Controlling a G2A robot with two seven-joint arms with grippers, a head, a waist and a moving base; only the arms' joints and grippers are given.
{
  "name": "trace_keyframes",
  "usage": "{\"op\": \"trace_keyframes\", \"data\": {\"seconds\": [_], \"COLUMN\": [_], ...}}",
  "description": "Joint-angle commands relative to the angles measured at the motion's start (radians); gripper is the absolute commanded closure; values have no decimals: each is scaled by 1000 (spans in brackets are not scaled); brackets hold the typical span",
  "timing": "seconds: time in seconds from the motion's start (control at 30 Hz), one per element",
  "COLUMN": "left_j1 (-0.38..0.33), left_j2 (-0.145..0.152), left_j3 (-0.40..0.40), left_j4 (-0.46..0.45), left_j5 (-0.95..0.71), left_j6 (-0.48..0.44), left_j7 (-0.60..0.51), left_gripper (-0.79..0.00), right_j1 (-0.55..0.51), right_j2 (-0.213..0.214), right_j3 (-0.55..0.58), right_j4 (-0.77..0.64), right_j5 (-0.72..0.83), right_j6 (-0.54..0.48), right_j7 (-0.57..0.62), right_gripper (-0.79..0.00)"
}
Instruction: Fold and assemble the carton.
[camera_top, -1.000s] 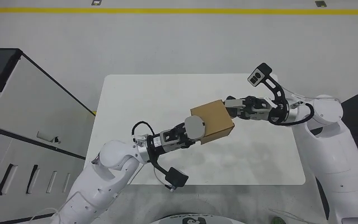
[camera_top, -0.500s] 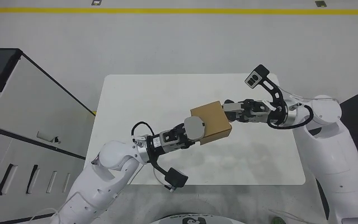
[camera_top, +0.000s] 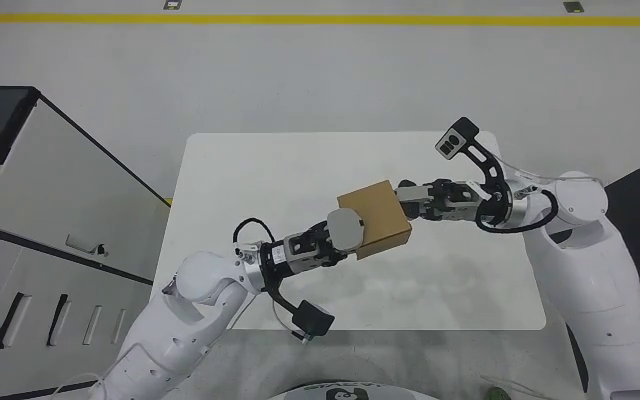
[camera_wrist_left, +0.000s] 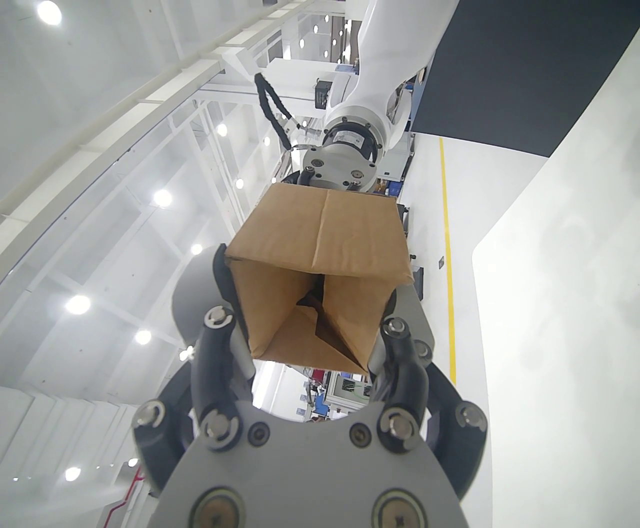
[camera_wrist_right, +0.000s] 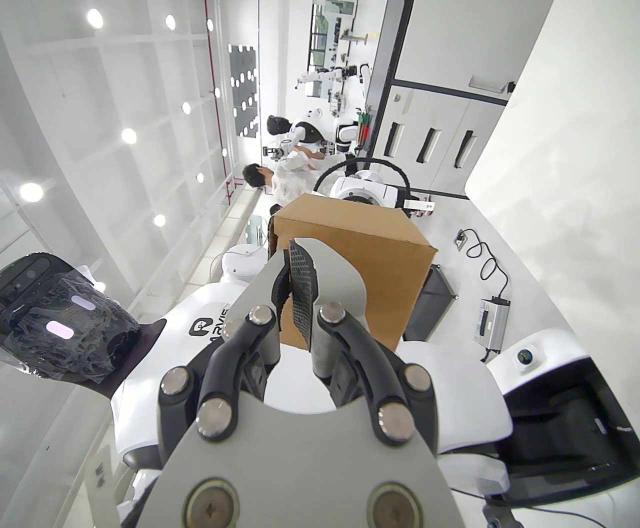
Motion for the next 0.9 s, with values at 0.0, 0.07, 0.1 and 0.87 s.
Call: {"op": "trace_keyframes", "data": {"seconds": [0.0,0.07,0.1,0.87], "left_j1": [-1,-3,-4,-3], "left_j2": [0,0,0,-7], "left_j3": [0,0,-1,-2], "left_j4": [0,-1,0,18], "left_j5": [-3,-6,-7,-186], "left_j6": [-1,0,1,49], "left_j7": [-1,-3,-3,-13], "left_gripper": [0,0,0,0], "right_j1": [2,3,4,-56], "right_j2": [0,0,0,-2], "right_j3": [-3,-5,-5,88], "right_j4": [1,2,2,27], "right_j5": [1,1,2,109], "right_j6": [-1,1,-1,-134], "right_j7": [1,0,0,-84], "right_gripper": [0,0,0,-785]}}
